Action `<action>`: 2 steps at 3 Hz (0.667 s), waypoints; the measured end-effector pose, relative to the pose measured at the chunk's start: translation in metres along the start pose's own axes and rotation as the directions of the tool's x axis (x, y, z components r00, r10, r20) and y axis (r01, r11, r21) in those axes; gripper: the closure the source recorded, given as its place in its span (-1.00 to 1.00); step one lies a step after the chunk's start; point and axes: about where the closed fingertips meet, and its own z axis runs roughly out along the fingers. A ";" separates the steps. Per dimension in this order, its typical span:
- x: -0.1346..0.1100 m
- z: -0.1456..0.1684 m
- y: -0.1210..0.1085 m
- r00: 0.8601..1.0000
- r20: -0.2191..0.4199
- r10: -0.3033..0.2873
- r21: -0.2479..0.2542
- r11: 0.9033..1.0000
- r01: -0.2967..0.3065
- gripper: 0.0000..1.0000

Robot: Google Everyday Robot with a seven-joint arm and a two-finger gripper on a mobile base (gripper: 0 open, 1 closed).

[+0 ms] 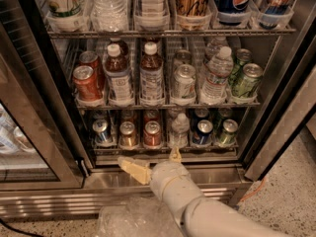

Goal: Pick water bottle from bottom shelf of fridge

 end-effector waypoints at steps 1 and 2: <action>0.017 0.018 0.002 0.996 0.042 -0.077 0.039 0.996 0.075 -1.00; 0.023 0.026 -0.046 0.991 0.112 -0.066 0.207 0.977 0.042 -1.00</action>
Offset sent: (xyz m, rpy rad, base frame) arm 0.0574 -0.1355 -0.0410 -0.1390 -0.1976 -0.6463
